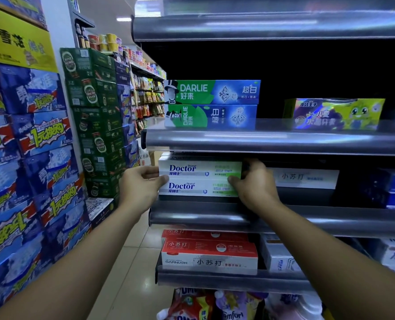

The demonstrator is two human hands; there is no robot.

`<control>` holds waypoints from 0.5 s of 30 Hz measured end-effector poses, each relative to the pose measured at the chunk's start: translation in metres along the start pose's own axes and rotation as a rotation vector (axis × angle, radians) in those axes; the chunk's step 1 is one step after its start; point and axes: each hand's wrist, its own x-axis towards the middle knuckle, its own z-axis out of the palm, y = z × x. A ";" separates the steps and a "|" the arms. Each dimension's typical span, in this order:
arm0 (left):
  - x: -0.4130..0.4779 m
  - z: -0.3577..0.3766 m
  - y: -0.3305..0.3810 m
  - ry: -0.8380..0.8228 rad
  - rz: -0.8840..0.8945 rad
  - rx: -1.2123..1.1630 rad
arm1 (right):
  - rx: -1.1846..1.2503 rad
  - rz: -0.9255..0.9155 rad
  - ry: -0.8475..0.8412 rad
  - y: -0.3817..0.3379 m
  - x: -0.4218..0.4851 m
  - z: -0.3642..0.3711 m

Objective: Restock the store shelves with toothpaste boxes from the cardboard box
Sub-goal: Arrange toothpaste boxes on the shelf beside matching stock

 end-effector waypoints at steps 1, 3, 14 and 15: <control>0.001 0.000 0.000 0.000 0.007 0.018 | -0.015 0.000 -0.008 -0.002 -0.001 -0.001; 0.001 -0.001 -0.001 -0.013 0.014 0.059 | -0.042 -0.006 -0.010 -0.006 -0.007 -0.007; -0.134 -0.009 -0.016 0.058 0.323 -0.025 | 0.050 -0.217 0.055 0.059 -0.123 -0.080; -0.153 -0.003 -0.021 0.047 0.335 -0.038 | 0.056 -0.198 0.025 0.071 -0.134 -0.088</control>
